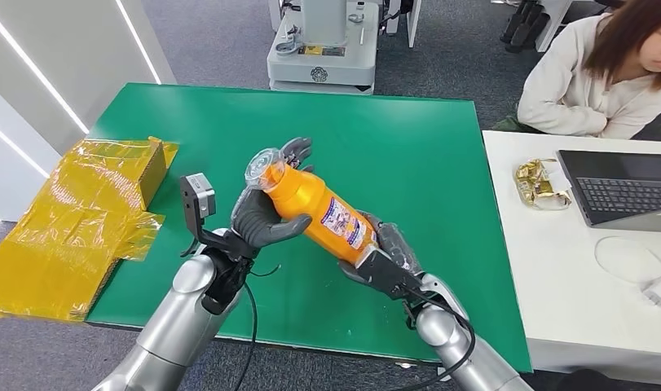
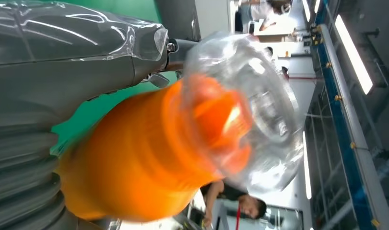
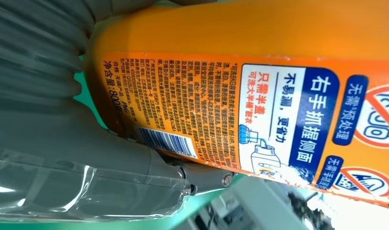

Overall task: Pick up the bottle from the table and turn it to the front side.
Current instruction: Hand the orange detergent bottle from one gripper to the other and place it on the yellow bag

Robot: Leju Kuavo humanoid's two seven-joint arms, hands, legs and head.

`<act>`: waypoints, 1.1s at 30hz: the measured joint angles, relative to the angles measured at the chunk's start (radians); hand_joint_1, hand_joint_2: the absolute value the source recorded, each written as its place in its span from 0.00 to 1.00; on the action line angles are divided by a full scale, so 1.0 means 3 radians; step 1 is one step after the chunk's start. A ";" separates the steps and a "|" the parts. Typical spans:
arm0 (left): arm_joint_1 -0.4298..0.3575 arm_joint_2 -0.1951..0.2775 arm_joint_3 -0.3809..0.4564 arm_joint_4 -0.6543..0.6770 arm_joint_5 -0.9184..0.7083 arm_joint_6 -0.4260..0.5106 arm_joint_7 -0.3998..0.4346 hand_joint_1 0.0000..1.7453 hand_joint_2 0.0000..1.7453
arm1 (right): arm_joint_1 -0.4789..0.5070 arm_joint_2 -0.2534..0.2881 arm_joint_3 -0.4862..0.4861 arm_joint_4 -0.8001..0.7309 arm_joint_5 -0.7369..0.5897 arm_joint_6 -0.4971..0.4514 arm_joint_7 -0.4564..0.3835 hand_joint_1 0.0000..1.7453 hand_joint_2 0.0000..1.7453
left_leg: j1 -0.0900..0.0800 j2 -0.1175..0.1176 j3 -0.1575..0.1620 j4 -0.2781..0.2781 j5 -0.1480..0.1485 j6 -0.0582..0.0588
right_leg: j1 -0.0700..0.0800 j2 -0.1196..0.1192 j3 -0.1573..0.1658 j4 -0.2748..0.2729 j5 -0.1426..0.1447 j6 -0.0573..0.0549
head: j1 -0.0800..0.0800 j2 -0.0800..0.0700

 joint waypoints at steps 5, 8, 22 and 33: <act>-0.0014 -0.0055 -0.0067 -0.0024 0.0129 -0.0029 0.0051 0.00 1.00 | -0.0051 0.0079 0.0003 -0.0029 0.0054 -0.0187 0.0067 1.00 1.00 | 0.0000 0.0000 0.0000 0.0000 0.0000 0.0000 | 0.0000 0.0000 0.0000 0.0000 0.0000 0.0000 | 0.0000 0.0000; -0.0054 -0.0098 -0.0094 -0.0027 0.0186 -0.0030 0.0075 0.00 1.00 | -0.0063 0.0141 0.0003 -0.0066 0.0097 -0.0240 0.0134 1.00 1.00 | 0.0000 -0.0002 0.0000 0.0000 0.0000 0.0000 | 0.0000 -0.0002 0.0000 0.0000 0.0000 0.0000 | 0.0000 0.0000; -0.0133 -0.0249 -0.0213 -0.0028 -0.0148 0.0364 -0.0003 0.20 1.00 | -0.0120 0.0343 -0.0061 -0.0181 0.0161 -0.0216 0.0237 1.00 1.00 | 0.0000 0.0000 0.0000 0.0000 0.0000 0.0000 | 0.0000 0.0000 -0.0002 0.0000 0.0000 0.0000 | 0.0000 0.0000; -0.0205 -0.0303 -0.0235 0.0033 -0.0594 0.0677 -0.0096 0.94 1.00 | -0.0120 0.0407 -0.0133 -0.0197 0.0272 -0.0228 0.0342 1.00 1.00 | 0.0000 0.0002 0.0000 0.0000 0.0000 0.0000 | 0.0000 0.0003 -0.0004 0.0000 0.0000 0.0000 | 0.0000 0.0000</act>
